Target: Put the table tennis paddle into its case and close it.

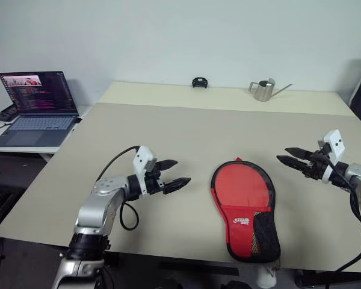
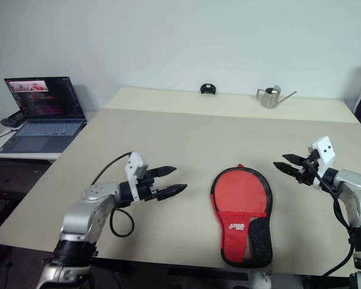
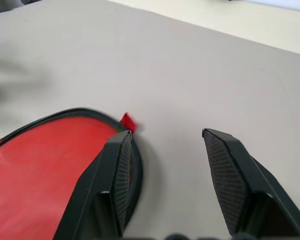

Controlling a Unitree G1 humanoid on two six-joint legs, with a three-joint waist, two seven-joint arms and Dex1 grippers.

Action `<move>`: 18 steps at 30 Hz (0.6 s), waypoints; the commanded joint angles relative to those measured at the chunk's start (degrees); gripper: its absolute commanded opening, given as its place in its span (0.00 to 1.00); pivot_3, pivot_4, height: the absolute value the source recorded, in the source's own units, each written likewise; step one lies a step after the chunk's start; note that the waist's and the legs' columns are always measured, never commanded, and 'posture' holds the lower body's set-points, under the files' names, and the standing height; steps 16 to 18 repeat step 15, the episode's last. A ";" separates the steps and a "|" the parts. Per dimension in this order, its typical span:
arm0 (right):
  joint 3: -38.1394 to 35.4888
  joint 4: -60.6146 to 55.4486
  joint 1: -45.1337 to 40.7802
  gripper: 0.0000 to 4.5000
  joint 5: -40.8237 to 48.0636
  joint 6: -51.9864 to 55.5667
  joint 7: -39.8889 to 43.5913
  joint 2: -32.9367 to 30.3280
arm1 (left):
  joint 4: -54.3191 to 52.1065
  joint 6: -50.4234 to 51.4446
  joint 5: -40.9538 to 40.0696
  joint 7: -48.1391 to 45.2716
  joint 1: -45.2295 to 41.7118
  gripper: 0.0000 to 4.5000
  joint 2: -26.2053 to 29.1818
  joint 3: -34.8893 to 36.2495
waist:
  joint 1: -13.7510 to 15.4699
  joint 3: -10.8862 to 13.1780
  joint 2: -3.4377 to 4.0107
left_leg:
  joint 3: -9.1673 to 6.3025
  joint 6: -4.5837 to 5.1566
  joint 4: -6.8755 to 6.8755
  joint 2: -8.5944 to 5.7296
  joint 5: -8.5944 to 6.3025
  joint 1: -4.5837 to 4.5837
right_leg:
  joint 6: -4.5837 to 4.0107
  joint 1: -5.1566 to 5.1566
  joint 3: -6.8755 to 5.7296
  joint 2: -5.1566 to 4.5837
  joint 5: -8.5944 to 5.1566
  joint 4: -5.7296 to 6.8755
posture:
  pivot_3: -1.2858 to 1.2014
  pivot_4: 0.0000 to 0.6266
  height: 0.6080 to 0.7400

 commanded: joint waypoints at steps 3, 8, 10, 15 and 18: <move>0.37 13.51 -8.34 0.54 -3.67 -5.51 3.92 -2.95 | -8.84 1.02 -0.16 8.68 1.08 1.00 -0.58 0.79 | 0.09 0.02 0.04 | 0.05 0.00 0.01 -0.04 0.00 0.01 | -0.01 0.01 0.03 -0.04 0.01 0.00 | 0.52 0.24 1.00; 1.19 22.33 -14.49 0.54 -6.61 -8.65 5.90 -3.79 | -7.98 -0.82 2.21 13.00 -0.37 1.00 0.53 -0.26 | -0.53 0.04 0.09 | 0.11 -0.01 -0.04 0.01 0.00 0.03 | -0.02 -0.01 0.04 0.00 0.01 0.01 | 0.52 0.24 1.00; 1.78 21.05 -14.35 0.54 -7.14 -8.03 6.56 -3.71 | -6.47 -1.86 2.93 13.83 -0.25 1.00 1.73 0.65 | -0.63 0.05 0.08 | 0.13 -0.01 -0.04 0.00 0.01 0.02 | -0.02 -0.01 0.05 -0.01 0.01 0.00 | 0.52 0.24 1.00; 1.64 20.19 -13.94 0.54 -8.05 -6.02 6.81 -5.11 | -3.50 -3.64 4.26 15.99 1.02 1.00 2.75 0.67 | -0.66 0.08 0.15 | 0.15 -0.01 -0.03 0.00 0.00 0.02 | -0.02 -0.01 0.07 -0.02 0.01 0.00 | 0.52 0.24 1.00; 1.64 20.19 -13.94 0.54 -8.05 -6.02 6.81 -5.11 | -3.50 -3.64 4.26 15.99 1.02 1.00 2.75 0.67 | -0.66 0.08 0.15 | 0.15 -0.01 -0.03 0.00 0.00 0.02 | -0.02 -0.01 0.07 -0.02 0.01 0.00 | 0.52 0.24 1.00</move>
